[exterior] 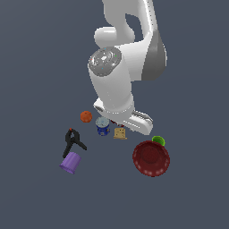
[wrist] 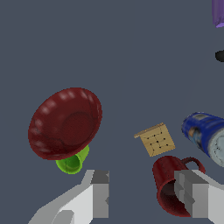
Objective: Pick up a designated object from a clutter of objects.
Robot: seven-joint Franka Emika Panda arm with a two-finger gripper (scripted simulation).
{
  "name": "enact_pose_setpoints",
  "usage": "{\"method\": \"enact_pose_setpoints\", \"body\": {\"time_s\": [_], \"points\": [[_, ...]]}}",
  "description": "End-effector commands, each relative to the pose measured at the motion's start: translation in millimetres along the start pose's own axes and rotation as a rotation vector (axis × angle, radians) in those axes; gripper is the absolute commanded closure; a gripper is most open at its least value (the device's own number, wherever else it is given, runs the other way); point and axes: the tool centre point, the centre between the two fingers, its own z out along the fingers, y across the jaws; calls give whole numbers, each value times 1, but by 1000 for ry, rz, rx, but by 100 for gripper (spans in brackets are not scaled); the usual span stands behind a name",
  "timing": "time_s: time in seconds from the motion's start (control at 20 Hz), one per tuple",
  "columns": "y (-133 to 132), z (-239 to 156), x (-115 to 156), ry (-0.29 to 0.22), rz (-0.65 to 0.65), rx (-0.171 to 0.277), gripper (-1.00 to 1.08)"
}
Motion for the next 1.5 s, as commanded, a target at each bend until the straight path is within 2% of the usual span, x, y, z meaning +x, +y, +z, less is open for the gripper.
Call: {"method": "enact_pose_setpoints", "body": {"time_s": [0.0,0.4,0.7,1.0,1.45], "points": [[-10,19,4,-30,84,20,-20],[-34,79,11,-125,335,64,-20],[-44,110,13,-175,463,78,-20],[-49,126,14,-200,527,83,-20],[-51,137,12,-202,532,83,-20]]}}
